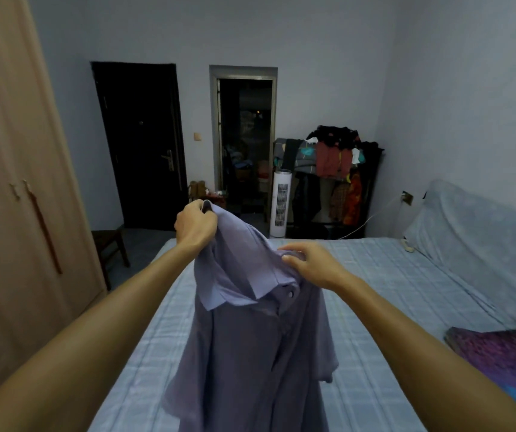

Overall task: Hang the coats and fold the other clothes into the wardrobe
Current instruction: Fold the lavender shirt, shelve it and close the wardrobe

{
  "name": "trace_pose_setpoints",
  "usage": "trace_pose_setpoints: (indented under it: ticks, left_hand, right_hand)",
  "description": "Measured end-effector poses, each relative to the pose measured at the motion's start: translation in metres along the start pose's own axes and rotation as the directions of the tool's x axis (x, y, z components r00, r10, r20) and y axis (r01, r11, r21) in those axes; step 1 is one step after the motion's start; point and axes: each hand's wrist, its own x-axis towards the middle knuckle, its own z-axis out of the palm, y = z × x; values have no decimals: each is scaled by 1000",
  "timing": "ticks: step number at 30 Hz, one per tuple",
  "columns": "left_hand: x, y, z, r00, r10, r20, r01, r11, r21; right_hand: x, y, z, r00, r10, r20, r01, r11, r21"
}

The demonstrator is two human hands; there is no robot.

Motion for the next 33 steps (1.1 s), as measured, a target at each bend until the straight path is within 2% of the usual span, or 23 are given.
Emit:
trace_pose_setpoints:
  ticks: [2, 4, 6, 8, 10, 12, 15, 19, 23, 24, 26, 28, 29, 33]
  left_hand:
    - [5, -1, -6, 999, -38, 6, 38, 999, -4]
    - [14, -8, -13, 996, -77, 53, 77, 997, 7]
    - [21, -18, -20, 987, -72, 145, 73, 997, 4]
    - [21, -26, -23, 966, -21, 257, 23, 1000, -3]
    - [16, -31, -26, 928, -20, 372, 42, 998, -54]
    - [10, -35, -30, 860, -64, 506, 139, 984, -113]
    - [4, -44, -36, 687, -38, 726, 201, 970, -140]
    - [-4, -57, -32, 355, 57, 933, 268, 950, -160]
    - [-21, -66, -14, 65, 185, 980, 181, 964, -194]
    - [-26, -68, -9, 12, 210, 978, 174, 962, -209]
    - [-33, -73, 3, -48, 236, 970, 160, 961, -226]
    - [-38, -79, 14, -32, 227, 973, 114, 968, -222]
    - [-40, -81, 19, 9, 217, 976, 82, 973, -217]
    - [-41, -88, 30, 249, 230, 941, -34, 973, -229]
  right_hand:
    - [8, -4, 9, 994, -28, -104, 15, 992, -128]
    - [15, -9, 13, 964, -49, -262, 19, 993, -117]
    - [18, -15, 13, 918, -15, -396, 18, 1000, 4]
    - [23, -21, 14, 880, 125, -458, -37, 980, 197]
    - [33, -28, 15, 843, 276, -462, -96, 922, 376]
    - [44, -31, 14, 825, 356, -440, -138, 881, 453]
    - [58, -28, 10, 824, 356, -441, -154, 889, 431]
    - [70, -21, 3, 838, 299, -457, -106, 910, 401]
    - [76, -16, 2, 828, 264, -495, -95, 936, 340]
    - [76, -16, 1, 828, 253, -501, -85, 939, 334]
    - [77, -15, -2, 825, 229, -516, -73, 950, 303]
    - [78, -12, -7, 813, 208, -544, -63, 960, 272]
    - [78, -10, -10, 802, 203, -562, -58, 962, 265]
    - [76, 0, -22, 760, 205, -617, -101, 975, 200]
